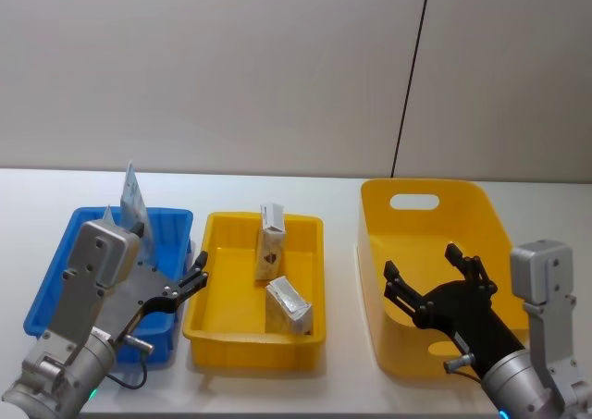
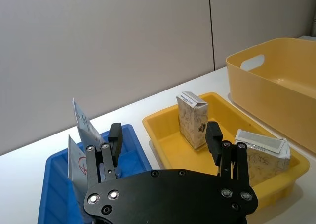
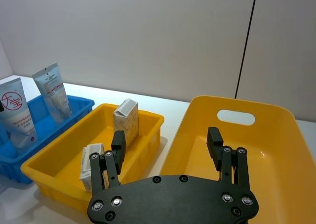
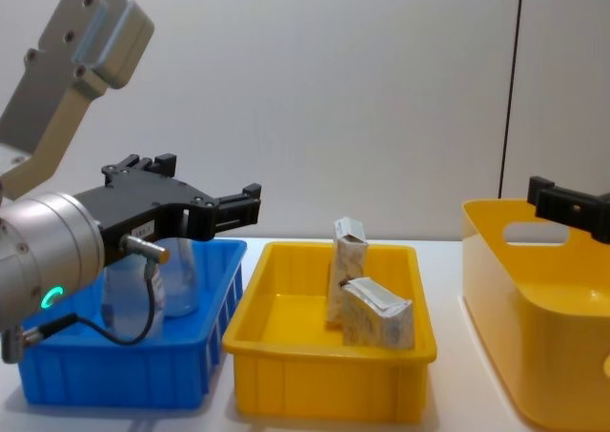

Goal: Bimanual collaborative sorting of washing and personal care products

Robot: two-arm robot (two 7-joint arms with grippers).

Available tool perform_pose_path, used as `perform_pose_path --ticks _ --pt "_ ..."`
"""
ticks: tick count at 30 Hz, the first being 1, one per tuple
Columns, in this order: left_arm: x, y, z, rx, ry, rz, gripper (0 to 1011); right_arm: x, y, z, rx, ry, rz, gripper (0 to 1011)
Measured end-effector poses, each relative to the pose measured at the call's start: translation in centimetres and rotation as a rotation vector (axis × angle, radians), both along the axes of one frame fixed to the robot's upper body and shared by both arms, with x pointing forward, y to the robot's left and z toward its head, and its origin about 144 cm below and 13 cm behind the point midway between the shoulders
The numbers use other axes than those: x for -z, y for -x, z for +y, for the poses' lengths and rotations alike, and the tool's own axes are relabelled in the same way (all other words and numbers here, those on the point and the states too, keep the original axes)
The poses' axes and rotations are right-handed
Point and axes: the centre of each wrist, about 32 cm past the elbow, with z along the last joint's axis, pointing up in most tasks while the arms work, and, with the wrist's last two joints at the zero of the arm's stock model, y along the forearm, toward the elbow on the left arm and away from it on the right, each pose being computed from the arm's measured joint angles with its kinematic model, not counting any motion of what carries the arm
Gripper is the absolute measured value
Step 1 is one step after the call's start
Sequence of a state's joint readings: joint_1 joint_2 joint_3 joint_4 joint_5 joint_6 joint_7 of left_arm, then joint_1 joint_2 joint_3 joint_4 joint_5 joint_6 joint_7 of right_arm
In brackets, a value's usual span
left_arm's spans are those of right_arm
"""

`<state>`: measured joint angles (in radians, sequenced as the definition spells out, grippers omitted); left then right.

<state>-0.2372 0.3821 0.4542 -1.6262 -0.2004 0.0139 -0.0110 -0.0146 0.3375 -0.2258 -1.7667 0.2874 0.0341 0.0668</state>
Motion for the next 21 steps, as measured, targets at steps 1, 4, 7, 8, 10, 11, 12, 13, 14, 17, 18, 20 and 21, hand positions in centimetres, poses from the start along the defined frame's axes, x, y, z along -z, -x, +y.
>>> perform_pose_path --ticks 1,4,7,8,10,11,12,13,14,17,18,20,21 --pt "0.00 0.00 0.00 0.000 0.000 0.000 1001 0.00 0.00 0.00 0.000 0.000 0.000 1002" --pt "0.00 0.00 0.00 0.000 0.000 0.000 1001 0.00 0.00 0.00 0.000 0.000 0.000 1002" --pt "0.00 0.00 0.00 0.000 0.000 0.000 1001 0.00 0.00 0.00 0.000 0.000 0.000 1002" --pt "0.00 0.00 0.00 0.000 0.000 0.000 1001 0.00 0.00 0.00 0.000 0.000 0.000 1002" --pt "0.00 0.00 0.00 0.000 0.000 0.000 1001 0.00 0.00 0.00 0.000 0.000 0.000 1002" --pt "0.00 0.00 0.00 0.000 0.000 0.000 1001 0.00 0.00 0.00 0.000 0.000 0.000 1002" --pt "0.00 0.00 0.00 0.000 0.000 0.000 1001 0.00 0.00 0.00 0.000 0.000 0.000 1002" --pt "0.00 0.00 0.00 0.000 0.000 0.000 1001 0.00 0.00 0.00 0.000 0.000 0.000 1002" --pt "0.00 0.00 0.00 0.000 0.000 0.000 1001 0.00 0.00 0.00 0.000 0.000 0.000 1002" --pt "0.00 0.00 0.00 0.000 0.000 0.000 1001 0.00 0.00 0.00 0.000 0.000 0.000 1002" --pt "0.00 0.00 0.00 0.000 0.000 0.000 1001 0.00 0.00 0.00 0.000 0.000 0.000 1002" --pt "0.00 0.00 0.00 0.000 0.000 0.000 1001 0.00 0.00 0.00 0.000 0.000 0.000 1002" --pt "0.00 0.00 0.00 0.000 0.000 0.000 1001 0.00 0.00 0.00 0.000 0.000 0.000 1002"
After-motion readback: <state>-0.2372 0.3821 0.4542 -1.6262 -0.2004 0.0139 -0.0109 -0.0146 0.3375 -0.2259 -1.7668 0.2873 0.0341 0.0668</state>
